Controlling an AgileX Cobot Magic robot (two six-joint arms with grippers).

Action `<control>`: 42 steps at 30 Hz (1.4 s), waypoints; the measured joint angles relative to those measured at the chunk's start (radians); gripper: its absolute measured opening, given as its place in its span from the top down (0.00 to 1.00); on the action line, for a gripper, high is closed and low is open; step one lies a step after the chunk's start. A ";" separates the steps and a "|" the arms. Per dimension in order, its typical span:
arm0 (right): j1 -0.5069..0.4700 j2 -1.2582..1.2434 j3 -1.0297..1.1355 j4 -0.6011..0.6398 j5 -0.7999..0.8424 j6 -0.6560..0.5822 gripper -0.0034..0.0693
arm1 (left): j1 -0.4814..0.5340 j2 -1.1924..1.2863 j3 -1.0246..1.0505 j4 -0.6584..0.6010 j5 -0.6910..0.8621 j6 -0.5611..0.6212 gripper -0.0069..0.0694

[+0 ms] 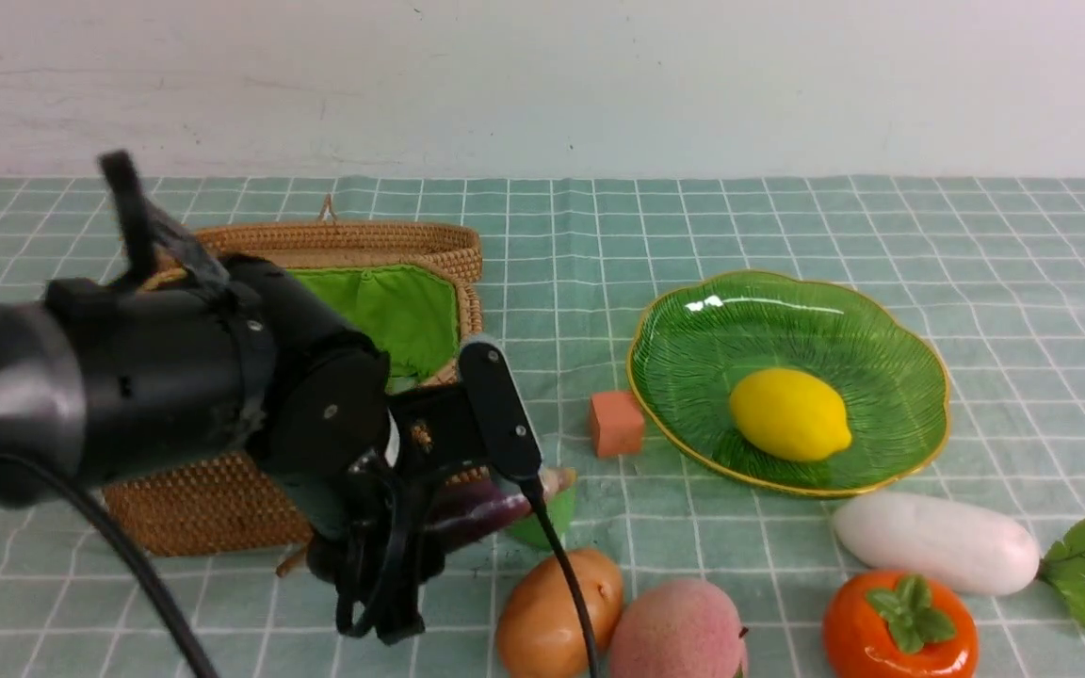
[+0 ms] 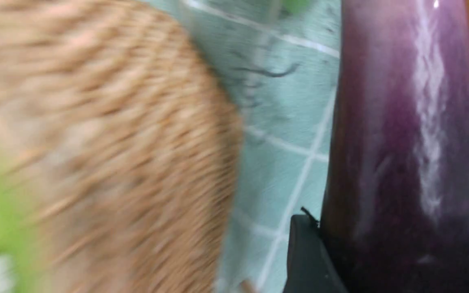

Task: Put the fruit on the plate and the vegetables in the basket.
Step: Use the left arm to grab an eggplant and put it into the left basket

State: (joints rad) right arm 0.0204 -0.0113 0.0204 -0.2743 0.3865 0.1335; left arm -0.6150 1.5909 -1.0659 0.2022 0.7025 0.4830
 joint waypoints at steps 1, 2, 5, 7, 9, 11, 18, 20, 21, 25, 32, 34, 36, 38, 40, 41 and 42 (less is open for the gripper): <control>0.000 0.000 0.000 0.000 0.000 0.000 0.62 | 0.000 -0.047 0.000 0.007 0.000 -0.002 0.39; 0.000 0.000 0.000 0.000 0.000 0.000 0.62 | 0.000 -0.076 0.000 0.010 0.000 -0.005 0.39; 0.000 0.000 0.000 0.000 0.000 0.000 0.62 | 0.002 -0.171 0.000 0.027 -0.020 -0.022 0.39; 0.000 0.000 0.000 0.000 0.000 0.000 0.62 | 0.012 -0.216 0.000 0.045 -0.044 -0.030 0.39; 0.000 0.000 0.000 0.000 0.000 0.000 0.62 | 0.059 -0.272 0.000 0.078 -0.081 -0.036 0.39; 0.000 0.000 0.000 0.000 0.000 0.000 0.62 | 0.133 -0.289 0.000 0.117 -0.105 -0.034 0.39; 0.000 0.000 0.000 0.000 0.000 0.000 0.62 | 0.324 -0.235 0.000 0.263 -0.219 0.047 0.39; 0.000 0.000 0.000 0.000 0.000 0.000 0.62 | 0.332 -0.204 0.000 0.284 -0.256 0.051 0.39; 0.000 0.000 0.000 0.000 0.000 0.000 0.62 | 0.333 -0.173 0.000 0.291 -0.275 0.051 0.39; 0.000 0.000 0.000 0.000 0.000 0.000 0.62 | 0.334 -0.096 0.000 0.294 -0.295 0.042 0.39; 0.000 0.000 0.000 0.000 0.000 0.000 0.62 | 0.334 -0.031 0.001 0.282 -0.303 0.022 0.34; 0.000 0.000 0.000 0.000 0.000 0.000 0.62 | 0.334 -0.031 0.001 0.258 -0.303 0.022 0.25; 0.000 0.000 0.000 0.000 0.000 0.000 0.62 | 0.334 -0.032 0.001 0.232 -0.298 0.021 0.14; 0.000 0.000 0.000 0.000 0.000 0.000 0.62 | 0.334 -0.040 0.001 0.217 -0.293 0.021 0.07; 0.000 0.000 0.000 0.000 0.000 0.000 0.62 | 0.334 -0.052 0.001 0.195 -0.278 0.021 0.05; 0.000 0.000 0.000 0.000 0.000 0.000 0.62 | 0.334 -0.061 0.001 0.175 -0.265 0.021 0.05; 0.000 0.000 0.000 0.000 0.000 0.000 0.62 | 0.334 -0.074 0.001 0.146 -0.252 0.021 0.05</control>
State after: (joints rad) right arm 0.0204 -0.0113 0.0204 -0.2743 0.3865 0.1335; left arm -0.2807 1.5170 -1.0651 0.3478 0.4502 0.5040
